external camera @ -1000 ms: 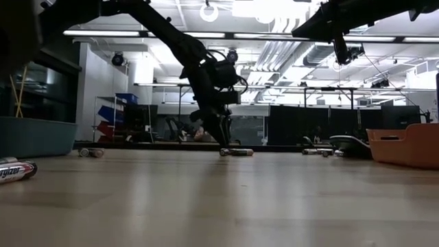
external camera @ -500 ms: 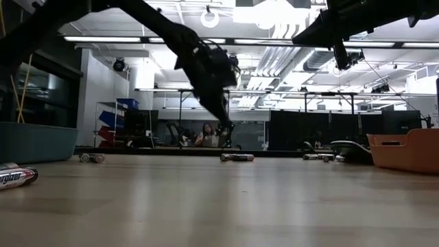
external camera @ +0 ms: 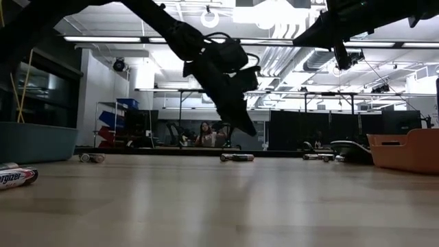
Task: Sort batteries
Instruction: Put the silver battery into the blue bin
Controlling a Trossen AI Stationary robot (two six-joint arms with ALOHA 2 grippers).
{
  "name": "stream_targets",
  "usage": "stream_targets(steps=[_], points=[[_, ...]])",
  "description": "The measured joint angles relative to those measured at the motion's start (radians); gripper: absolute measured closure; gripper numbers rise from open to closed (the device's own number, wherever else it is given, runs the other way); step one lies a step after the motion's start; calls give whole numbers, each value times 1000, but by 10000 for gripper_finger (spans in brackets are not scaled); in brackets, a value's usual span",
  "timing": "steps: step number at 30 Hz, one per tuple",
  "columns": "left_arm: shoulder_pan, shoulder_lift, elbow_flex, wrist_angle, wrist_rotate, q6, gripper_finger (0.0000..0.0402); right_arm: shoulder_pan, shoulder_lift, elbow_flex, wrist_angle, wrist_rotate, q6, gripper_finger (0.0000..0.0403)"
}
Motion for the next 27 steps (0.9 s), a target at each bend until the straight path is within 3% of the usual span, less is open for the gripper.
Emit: stream_targets(steps=[6, 10, 15, 19, 22, 27], points=[[-12, 33, 1, 42, -198, -210, 313, 0, 0, 0, -1, 21, 0, 402], [-18, 54, -1, 36, -219, -384, 251, 0, 0, 0, -6, 26, 0, 402], [-24, 50, 1, -30, -361, -479, 193, 0, 0, 0, -18, 36, -1, 402], [-38, 46, 0, -159, -537, -620, 177, 0, 0, 0, -36, 36, 2, 402], [-38, 53, 0, -182, -555, -708, 176, 0, 0, 0, -44, 36, 2, 402], [-29, 53, 2, -83, -562, -734, 178, -2, 0, 0, -50, 36, 16, 402]])
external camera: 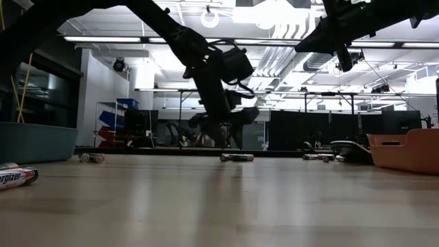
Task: Sort batteries
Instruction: Put the silver battery into the blue bin
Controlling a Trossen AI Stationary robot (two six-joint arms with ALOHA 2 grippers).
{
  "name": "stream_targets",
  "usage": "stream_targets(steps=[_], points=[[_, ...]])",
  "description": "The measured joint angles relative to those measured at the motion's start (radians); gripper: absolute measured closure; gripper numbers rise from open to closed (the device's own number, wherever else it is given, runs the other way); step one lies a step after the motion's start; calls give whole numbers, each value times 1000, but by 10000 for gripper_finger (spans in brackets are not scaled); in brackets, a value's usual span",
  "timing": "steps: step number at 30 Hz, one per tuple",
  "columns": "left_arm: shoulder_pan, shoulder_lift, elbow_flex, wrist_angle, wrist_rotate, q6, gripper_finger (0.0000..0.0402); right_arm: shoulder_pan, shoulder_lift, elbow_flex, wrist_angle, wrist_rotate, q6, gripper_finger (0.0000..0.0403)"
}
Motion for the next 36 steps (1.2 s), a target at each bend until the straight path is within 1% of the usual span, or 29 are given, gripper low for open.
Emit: stream_targets(steps=[3, 8, 14, 15, 18, 22, 27, 30, 32, 34, 36], points=[[20, 0, -1, 2, 8, -42, 179, 0, 0, 0, -2, 0, 11, 402], [49, 23, -4, -27, 81, -68, 179, 0, 0, 0, -3, 0, 11, 402], [53, 24, -2, -24, 96, -40, 179, 0, 0, 0, -7, 0, 13, 402], [50, 24, -2, -33, 91, -18, 179, 0, 0, 0, -7, 0, 14, 402], [36, 24, -1, -88, 86, 117, 179, 0, 0, 0, -7, 1, 31, 402], [29, 24, 0, -120, 85, 154, 179, 0, 0, 0, -8, 1, 30, 402], [35, 24, 0, -109, 124, 278, 182, 0, 0, 0, -7, 1, 44, 402], [35, 24, 0, -107, 119, 319, 202, 0, 0, 0, -7, 1, 51, 402], [34, 30, 0, -102, 118, 316, 230, 0, 0, 0, -7, 1, 54, 402], [34, 39, 1, -103, 133, 313, 273, 0, 0, 0, -7, 1, 55, 402], [29, 63, 5, -116, 153, 303, 329, 0, 0, 0, -7, 1, 57, 402]])
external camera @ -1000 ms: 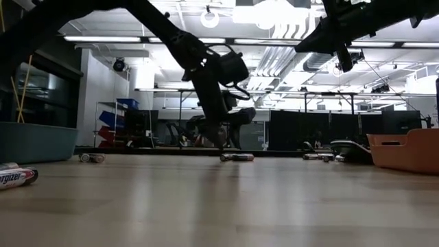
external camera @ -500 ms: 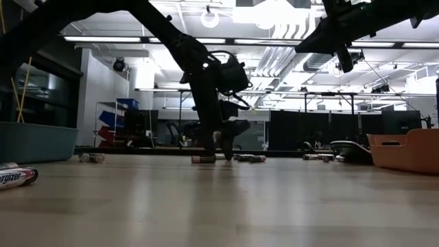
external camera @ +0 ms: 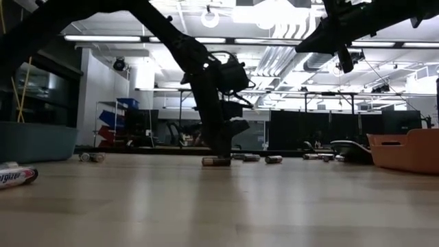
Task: Sort batteries
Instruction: Put the silver battery into the blue bin
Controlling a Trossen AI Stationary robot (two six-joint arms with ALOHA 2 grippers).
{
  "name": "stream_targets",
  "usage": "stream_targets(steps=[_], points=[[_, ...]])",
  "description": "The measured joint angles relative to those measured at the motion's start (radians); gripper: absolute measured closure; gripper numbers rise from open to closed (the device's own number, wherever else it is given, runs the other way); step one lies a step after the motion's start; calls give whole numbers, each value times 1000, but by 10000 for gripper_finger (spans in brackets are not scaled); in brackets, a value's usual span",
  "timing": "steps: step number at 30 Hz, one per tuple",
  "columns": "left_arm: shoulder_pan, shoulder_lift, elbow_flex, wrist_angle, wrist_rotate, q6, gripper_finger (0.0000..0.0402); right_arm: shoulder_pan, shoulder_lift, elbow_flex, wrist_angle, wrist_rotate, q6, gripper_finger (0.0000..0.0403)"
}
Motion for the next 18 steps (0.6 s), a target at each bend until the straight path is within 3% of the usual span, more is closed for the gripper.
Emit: stream_targets(steps=[2, 7, 14, 18], points=[[-13, 1, 0, -19, -29, 20, 370, 0, 0, 0, 0, 0, 1, 402], [-6, -57, -8, -60, 47, 15, 370, 0, 0, 0, 4, 1, -1, 402], [14, -255, -8, -193, 104, 106, 370, 0, 0, 0, 9, 4, -2, 402], [-31, -419, -149, -262, 112, 75, 370, 0, 0, 0, 11, 3, -3, 402]])
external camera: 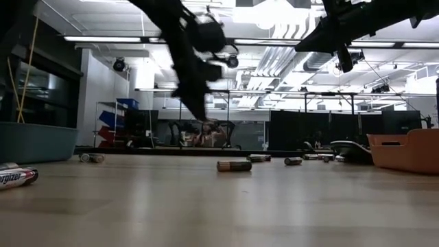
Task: Sort batteries
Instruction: Put the silver battery into the blue bin
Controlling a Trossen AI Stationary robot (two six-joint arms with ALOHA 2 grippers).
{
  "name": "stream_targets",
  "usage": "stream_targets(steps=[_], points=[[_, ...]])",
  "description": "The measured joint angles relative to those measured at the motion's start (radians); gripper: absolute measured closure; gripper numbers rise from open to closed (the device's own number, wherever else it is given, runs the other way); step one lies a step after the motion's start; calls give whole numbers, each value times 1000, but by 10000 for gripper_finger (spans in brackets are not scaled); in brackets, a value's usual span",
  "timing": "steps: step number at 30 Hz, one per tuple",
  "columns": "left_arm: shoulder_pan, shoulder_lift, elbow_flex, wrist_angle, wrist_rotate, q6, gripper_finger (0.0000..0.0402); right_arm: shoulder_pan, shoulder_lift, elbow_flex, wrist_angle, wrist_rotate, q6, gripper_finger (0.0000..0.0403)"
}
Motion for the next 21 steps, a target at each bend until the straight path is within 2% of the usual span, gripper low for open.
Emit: stream_targets(steps=[3, 6, 10, 12, 15, 19, 21], points=[[-52, -204, -207, -4, 5, -141, 370, 0, 0, 0, 0, -10, 0, 402], [-130, -425, -396, -52, -6, -363, 370, 0, 0, 0, 0, -33, 1, 402], [-247, -671, -510, -246, -8, -666, 370, 0, 0, 0, 0, -46, 2, 402], [-292, -737, -533, -373, -33, -790, 370, 0, 0, 0, 0, -52, 3, 402], [-346, -789, -550, -513, -9, -909, 370, 0, 0, 0, 0, -54, 2, 402], [-380, -785, -585, -529, 60, -963, 370, 0, 0, 0, 0, -55, 1, 402], [-389, -774, -607, -514, 77, -967, 356, 0, 0, 0, 1, -61, 19, 402]])
